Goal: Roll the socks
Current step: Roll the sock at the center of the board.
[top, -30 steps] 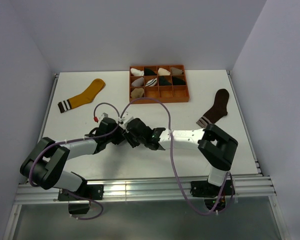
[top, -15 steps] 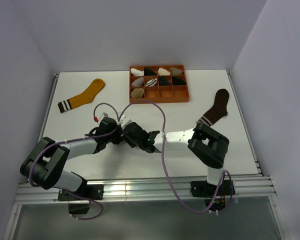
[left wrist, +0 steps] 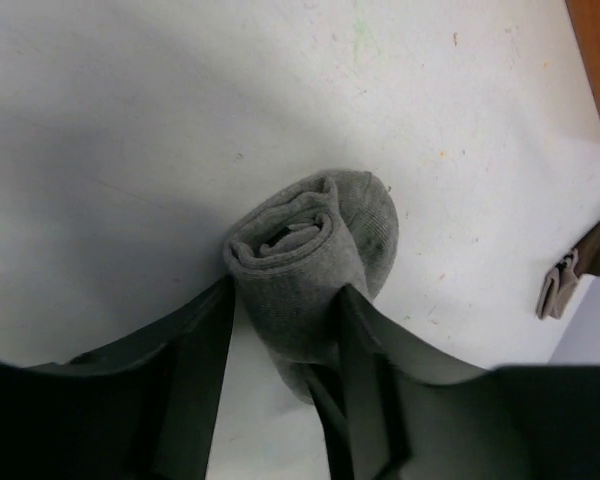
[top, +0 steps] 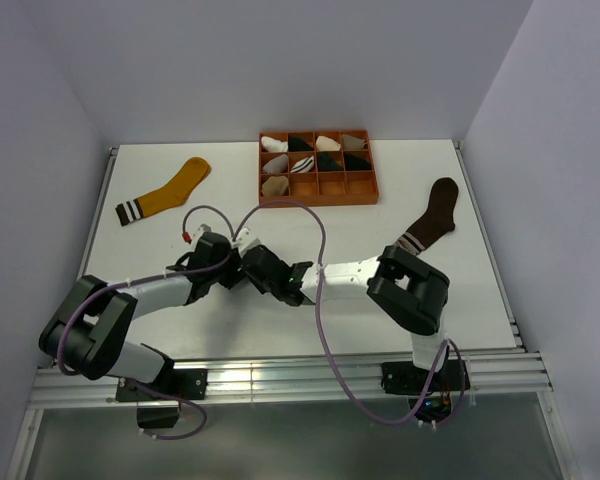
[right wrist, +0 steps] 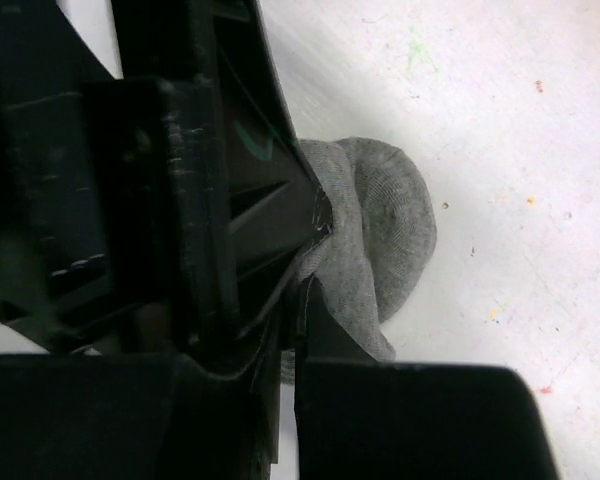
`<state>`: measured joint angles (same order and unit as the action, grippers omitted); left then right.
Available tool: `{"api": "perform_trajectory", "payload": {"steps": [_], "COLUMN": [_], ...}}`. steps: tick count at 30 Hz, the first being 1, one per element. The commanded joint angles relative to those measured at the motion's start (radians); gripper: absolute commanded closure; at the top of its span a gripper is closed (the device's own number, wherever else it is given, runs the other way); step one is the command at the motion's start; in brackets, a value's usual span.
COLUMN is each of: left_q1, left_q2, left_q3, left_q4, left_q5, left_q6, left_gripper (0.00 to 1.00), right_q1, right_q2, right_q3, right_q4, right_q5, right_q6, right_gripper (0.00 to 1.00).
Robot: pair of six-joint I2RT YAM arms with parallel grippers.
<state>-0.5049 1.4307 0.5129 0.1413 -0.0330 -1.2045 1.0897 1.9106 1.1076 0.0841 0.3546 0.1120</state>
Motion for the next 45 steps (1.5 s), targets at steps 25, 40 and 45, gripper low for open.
{"api": "perform_trajectory", "payload": {"steps": [25,40,45], "left_q1": [-0.043,-0.043,-0.041], "left_q2": [-0.233,-0.105,-0.064], "left_q3": [-0.106,-0.146,-0.151], "left_q4": [-0.036,0.193,0.225], "left_q5": [-0.087,-0.122,-0.125], "left_q6": [-0.015,-0.032,-0.041], "left_gripper": [0.27,0.28,0.31], "right_q1": [-0.384,-0.459,-0.482], "right_q2": [0.134,0.258,0.288], "right_q3": [0.004,0.044,0.064], "right_q4": [-0.164,-0.150,-0.182], "right_q5": [-0.925,-1.092,-1.106], "right_q6": [0.210,0.313,0.324], "right_gripper": [1.00,1.00,1.00]}}
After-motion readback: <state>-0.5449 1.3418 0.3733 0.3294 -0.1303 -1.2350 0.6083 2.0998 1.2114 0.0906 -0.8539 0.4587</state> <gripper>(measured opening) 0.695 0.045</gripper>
